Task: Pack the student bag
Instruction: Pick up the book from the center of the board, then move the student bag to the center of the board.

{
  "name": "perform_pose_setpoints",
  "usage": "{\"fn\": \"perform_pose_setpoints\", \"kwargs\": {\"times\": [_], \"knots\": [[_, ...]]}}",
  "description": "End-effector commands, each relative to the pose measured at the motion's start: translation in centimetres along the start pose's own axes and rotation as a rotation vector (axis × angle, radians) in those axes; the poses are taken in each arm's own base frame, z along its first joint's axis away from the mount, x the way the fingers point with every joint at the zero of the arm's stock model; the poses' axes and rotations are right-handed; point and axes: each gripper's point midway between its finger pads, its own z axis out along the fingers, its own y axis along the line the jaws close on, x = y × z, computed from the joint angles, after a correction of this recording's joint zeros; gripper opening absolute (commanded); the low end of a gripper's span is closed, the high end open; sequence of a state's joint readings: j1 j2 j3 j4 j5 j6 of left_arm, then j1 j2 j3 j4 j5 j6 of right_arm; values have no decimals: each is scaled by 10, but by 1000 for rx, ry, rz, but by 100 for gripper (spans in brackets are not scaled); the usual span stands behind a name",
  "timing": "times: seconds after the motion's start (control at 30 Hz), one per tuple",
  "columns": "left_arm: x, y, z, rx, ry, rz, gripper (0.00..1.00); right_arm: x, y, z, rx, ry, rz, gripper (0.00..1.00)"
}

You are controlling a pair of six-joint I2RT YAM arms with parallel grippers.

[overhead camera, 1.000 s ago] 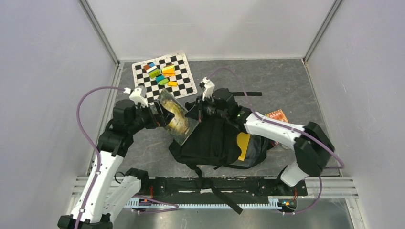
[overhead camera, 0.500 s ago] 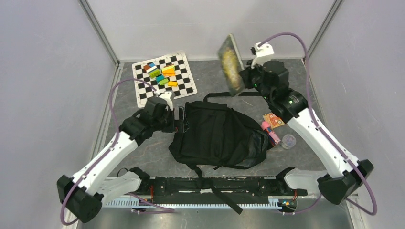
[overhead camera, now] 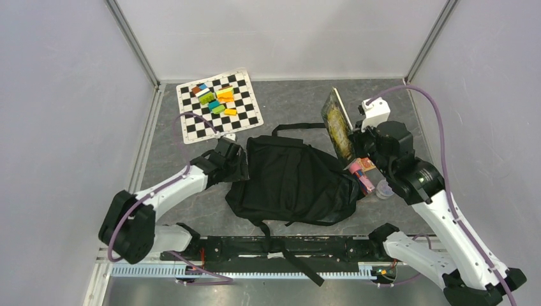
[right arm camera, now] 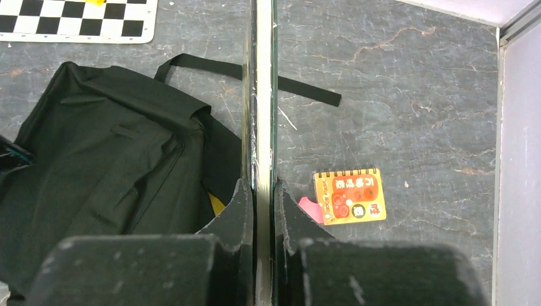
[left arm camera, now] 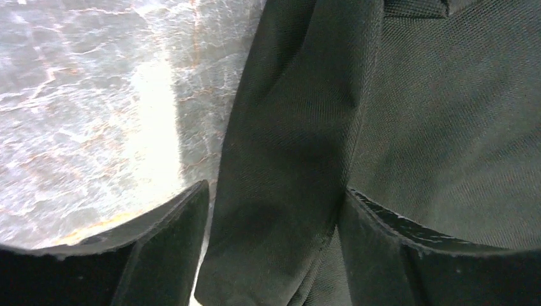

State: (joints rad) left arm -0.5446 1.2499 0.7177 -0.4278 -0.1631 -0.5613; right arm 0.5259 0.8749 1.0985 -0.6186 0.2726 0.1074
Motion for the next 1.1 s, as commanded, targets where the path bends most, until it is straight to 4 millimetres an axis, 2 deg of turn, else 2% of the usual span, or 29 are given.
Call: {"fn": "perform_pose_setpoints", "kwargs": {"times": [0.0, 0.03, 0.1, 0.17, 0.2, 0.33, 0.4, 0.57, 0.67, 0.7, 0.73, 0.8, 0.83, 0.87, 0.97, 1.03, 1.07], "knots": [[-11, -9, 25, 23, -40, -67, 69, -38, -1, -25, -30, -160, 56, 0], [-10, -14, 30, 53, -34, -72, 62, -37, -1, -28, -30, -162, 59, 0], [-9, -18, 40, 78, -22, -88, 36, -37, -3, -32, -26, -167, 65, 0], [-16, -6, 47, 31, -23, -118, 8, -37, -3, -36, -32, -173, 67, 0], [-20, 2, 50, 10, -23, -140, 2, -37, -4, -37, -33, -175, 67, 0], [-55, 34, 57, -5, -46, -254, 2, -33, -10, -40, -4, -165, 53, 0], [-76, 42, 59, 2, -63, -256, 2, -30, -14, -41, 15, -160, 47, 0], [-132, 39, 71, 16, -84, -175, 2, -20, -14, -40, 17, -149, 51, 0], [-153, 38, 80, -9, -66, -130, 3, -19, -11, -42, 0, -149, 62, 0], [-161, 38, 79, -15, -67, -114, 7, -21, -11, -44, -7, -149, 68, 0], [-166, 37, 77, -17, -65, -101, 20, -21, -9, -47, -20, -146, 72, 0], [-176, 40, 66, -43, -98, -80, 47, -22, -4, -53, -54, -141, 88, 0], [-179, 41, 59, -50, -113, -74, 66, -20, 0, -56, -76, -135, 95, 0], [-182, 40, 49, -52, -132, -62, 82, -18, 2, -60, -93, -134, 108, 0], [-181, 27, 17, -59, -179, 12, 94, -8, 12, -65, -150, -108, 140, 0], [-174, 5, -7, -35, -202, 88, 98, 3, 16, -65, -171, -83, 156, 0], [-164, -14, -16, -5, -199, 143, 98, 8, 17, -66, -176, -76, 160, 0]]}}
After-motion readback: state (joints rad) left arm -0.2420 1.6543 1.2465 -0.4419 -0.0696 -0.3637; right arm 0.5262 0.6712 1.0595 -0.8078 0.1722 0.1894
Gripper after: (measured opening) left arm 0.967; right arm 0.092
